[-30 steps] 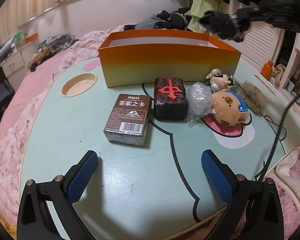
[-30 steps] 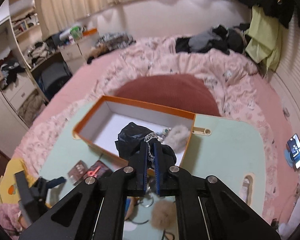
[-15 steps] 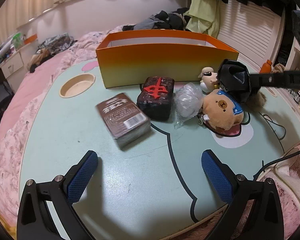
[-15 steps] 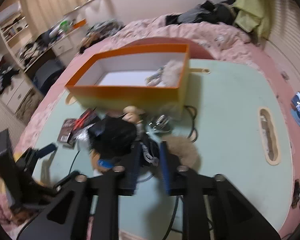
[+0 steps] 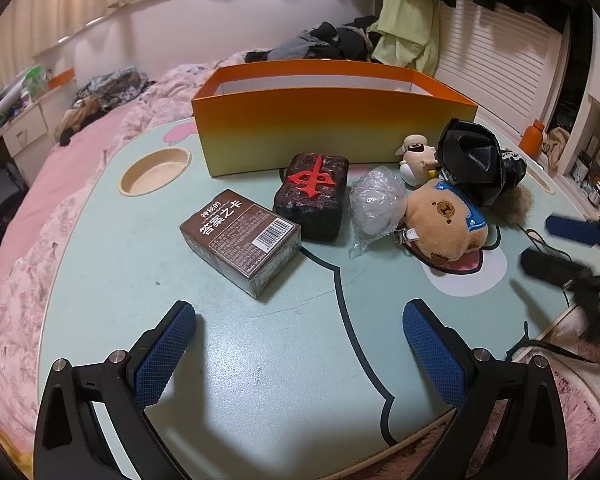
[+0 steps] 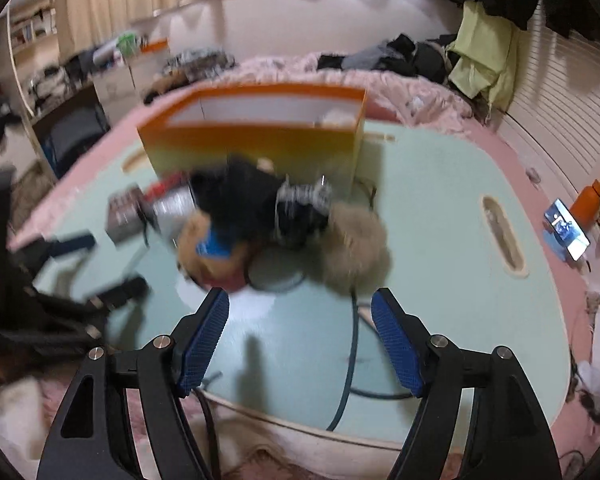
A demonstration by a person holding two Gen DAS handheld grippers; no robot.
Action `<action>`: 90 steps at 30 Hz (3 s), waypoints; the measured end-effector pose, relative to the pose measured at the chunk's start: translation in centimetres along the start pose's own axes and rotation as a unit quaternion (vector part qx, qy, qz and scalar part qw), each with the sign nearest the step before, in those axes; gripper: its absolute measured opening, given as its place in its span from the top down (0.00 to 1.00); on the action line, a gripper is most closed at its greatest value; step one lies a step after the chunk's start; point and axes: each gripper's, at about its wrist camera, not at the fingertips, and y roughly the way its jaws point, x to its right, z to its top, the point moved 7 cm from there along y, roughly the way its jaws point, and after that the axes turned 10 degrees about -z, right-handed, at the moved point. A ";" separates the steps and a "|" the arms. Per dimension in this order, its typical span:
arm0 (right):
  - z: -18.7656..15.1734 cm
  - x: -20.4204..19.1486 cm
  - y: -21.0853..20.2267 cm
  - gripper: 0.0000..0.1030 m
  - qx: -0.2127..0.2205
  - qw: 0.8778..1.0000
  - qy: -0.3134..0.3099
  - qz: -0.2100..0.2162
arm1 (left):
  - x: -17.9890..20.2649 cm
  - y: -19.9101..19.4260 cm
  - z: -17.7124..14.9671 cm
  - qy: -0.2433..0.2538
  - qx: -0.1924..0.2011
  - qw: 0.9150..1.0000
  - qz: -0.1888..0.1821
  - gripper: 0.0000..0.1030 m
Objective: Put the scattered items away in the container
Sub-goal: 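Lift the black bag out and drop it onto the bear, open right gripper, then reach into the orange box and grasp the beaded bracelet with the left gripper, then carry the beaded bracelet out and release it beside the pouch with the left gripper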
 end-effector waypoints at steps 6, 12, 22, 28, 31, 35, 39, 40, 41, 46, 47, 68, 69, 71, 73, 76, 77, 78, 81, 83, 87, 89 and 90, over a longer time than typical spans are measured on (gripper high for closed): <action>-0.9 0.8 1.4 0.20 -0.027 0.999 0.007 -0.031 | 0.1 0.0 0.0 0.000 0.000 1.000 0.000 0.00; -0.9 0.9 1.2 0.17 -0.025 0.999 0.005 -0.030 | 0.1 0.0 0.0 0.000 0.000 1.000 0.000 0.00; -1.1 0.3 0.9 0.10 -0.027 0.999 0.002 -0.030 | 0.0 0.0 0.0 0.002 -0.001 1.000 -0.003 0.00; -1.2 0.4 1.0 0.09 -0.027 0.999 0.002 -0.027 | -0.3 -0.7 2.8 0.021 -0.026 0.999 -0.023 0.02; -1.3 0.3 1.0 0.09 -0.025 0.999 0.003 -0.027 | 0.0 -4.0 7.4 0.037 0.033 0.998 -0.027 0.02; -1.3 0.2 1.0 0.09 -0.025 0.999 0.003 -0.028 | 2.3 -5.5 14.5 0.077 0.062 0.992 -0.074 0.08; -1.3 0.2 1.0 0.09 -0.024 0.999 0.003 -0.027 | 4.2 1.0 19.4 0.115 -0.037 0.988 -0.096 0.41; -1.3 0.2 1.0 0.09 -0.024 0.999 0.003 -0.026 | 4.5 3.8 20.3 0.118 -0.075 0.985 -0.103 0.47; -1.3 0.2 1.0 0.09 -0.023 0.999 0.003 -0.026 | 4.7 5.9 20.7 0.117 -0.100 0.983 -0.104 0.60; -1.4 0.3 0.8 0.09 -0.022 0.999 0.002 -0.025 | 5.8 13.3 21.3 0.123 -0.175 0.972 -0.099 0.73; -1.4 0.2 0.8 0.09 -0.022 0.999 0.002 -0.025 | 6.0 13.9 21.2 0.118 -0.180 0.971 -0.105 0.75; -1.3 0.3 0.8 0.09 -0.023 0.999 0.003 -0.024 | 4.3 11.7 23.3 0.087 -0.114 0.985 -0.097 0.86; -1.3 0.2 0.7 0.09 -0.023 0.999 0.003 -0.024 | 4.1 10.6 23.5 0.088 -0.103 0.986 -0.100 0.86; -1.3 0.2 0.7 0.09 -0.022 0.999 0.003 -0.025 | 3.7 7.5 23.5 0.091 -0.075 0.988 -0.104 0.86; -1.2 0.1 0.7 0.09 -0.022 0.999 0.004 -0.026 | 3.4 4.4 22.7 0.099 -0.055 0.987 -0.112 0.86; -1.2 0.1 0.7 0.09 -0.023 0.999 0.004 -0.026 | 3.2 1.4 20.1 0.103 -0.050 0.984 -0.136 0.86; -1.2 0.1 0.7 0.09 -0.023 0.999 0.004 -0.026 | 2.9 0.6 18.8 0.105 -0.054 0.983 -0.144 0.86; -1.2 0.2 0.7 0.09 -0.023 0.999 0.004 -0.025 | 2.7 0.1 17.8 0.104 -0.057 0.982 -0.148 0.86; -1.1 0.2 0.7 0.09 -0.022 0.999 0.004 -0.026 | 1.8 0.0 14.8 0.090 -0.064 0.982 -0.155 0.86; -1.1 0.3 0.7 0.09 -0.022 0.999 0.004 -0.026 | 1.2 0.2 13.4 0.076 -0.065 0.982 -0.161 0.86; -1.1 0.3 0.7 0.09 -0.022 0.999 0.005 -0.026 | 0.2 1.3 11.6 0.046 -0.066 0.984 -0.157 0.86; -1.0 0.2 0.7 0.09 -0.022 0.999 0.004 -0.026 | -0.4 2.0 11.1 0.039 -0.065 0.988 -0.137 0.86; -1.0 0.3 0.7 0.09 -0.022 0.999 0.004 -0.026 | -0.7 2.3 11.0 0.038 -0.060 0.990 -0.121 0.86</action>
